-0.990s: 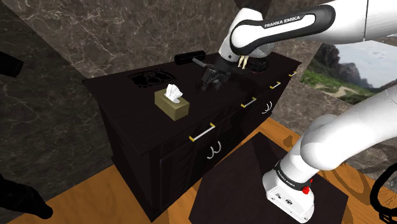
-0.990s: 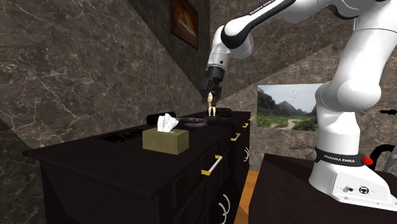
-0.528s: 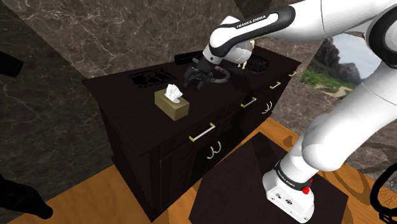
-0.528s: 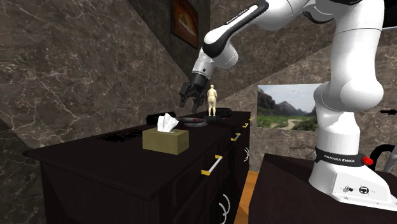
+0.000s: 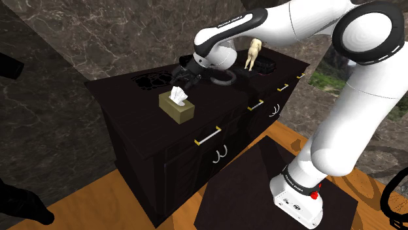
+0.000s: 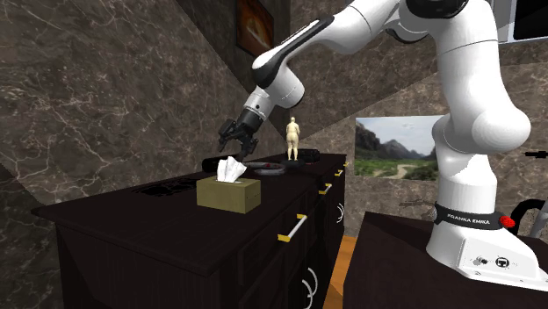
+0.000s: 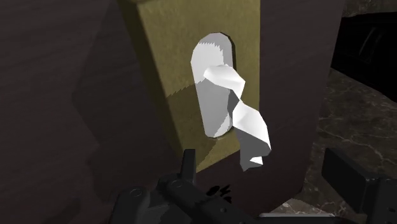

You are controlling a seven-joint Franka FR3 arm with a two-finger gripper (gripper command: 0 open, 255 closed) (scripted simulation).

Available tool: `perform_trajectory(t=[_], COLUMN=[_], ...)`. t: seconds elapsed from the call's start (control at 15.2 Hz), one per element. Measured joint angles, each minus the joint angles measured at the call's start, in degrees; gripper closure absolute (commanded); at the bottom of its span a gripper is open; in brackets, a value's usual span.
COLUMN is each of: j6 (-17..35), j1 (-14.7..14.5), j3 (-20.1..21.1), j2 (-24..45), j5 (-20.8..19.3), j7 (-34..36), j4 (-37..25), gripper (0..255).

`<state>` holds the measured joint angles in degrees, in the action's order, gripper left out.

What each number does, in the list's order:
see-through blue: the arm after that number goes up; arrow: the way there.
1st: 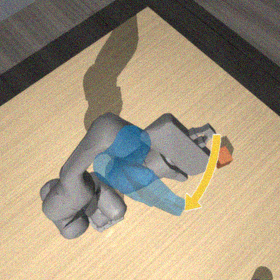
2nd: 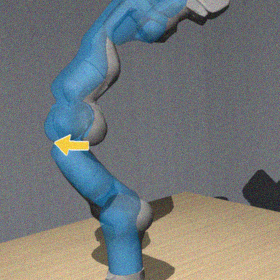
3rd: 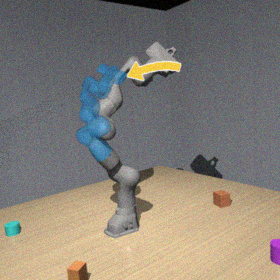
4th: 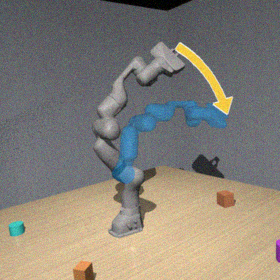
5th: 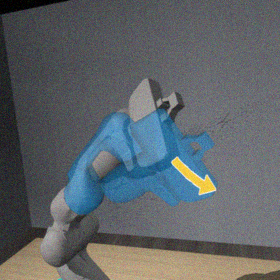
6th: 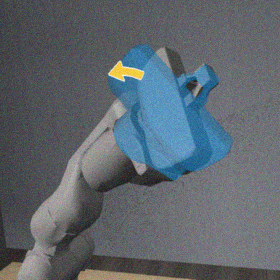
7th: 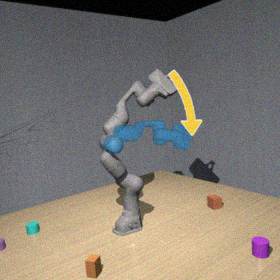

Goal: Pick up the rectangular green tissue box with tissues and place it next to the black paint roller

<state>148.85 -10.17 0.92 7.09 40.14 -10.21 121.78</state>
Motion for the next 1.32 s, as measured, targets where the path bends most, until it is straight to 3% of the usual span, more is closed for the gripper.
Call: perform_trajectory(t=[0.46,0.92,0.99,1.32], j6=[3.4,3.86,3.86,3.88], j1=[-0.37,-0.44,-0.44,-0.42], j3=[1.3,1.49,1.49,1.46], j2=[5.76,6.56,6.56,6.46], j5=[3.57,3.91,3.91,3.87], j7=[-2.44,-2.7,-2.7,-2.71], j4=[-3.1,-3.48,-3.48,-3.68], gripper=[0,0,255,255])
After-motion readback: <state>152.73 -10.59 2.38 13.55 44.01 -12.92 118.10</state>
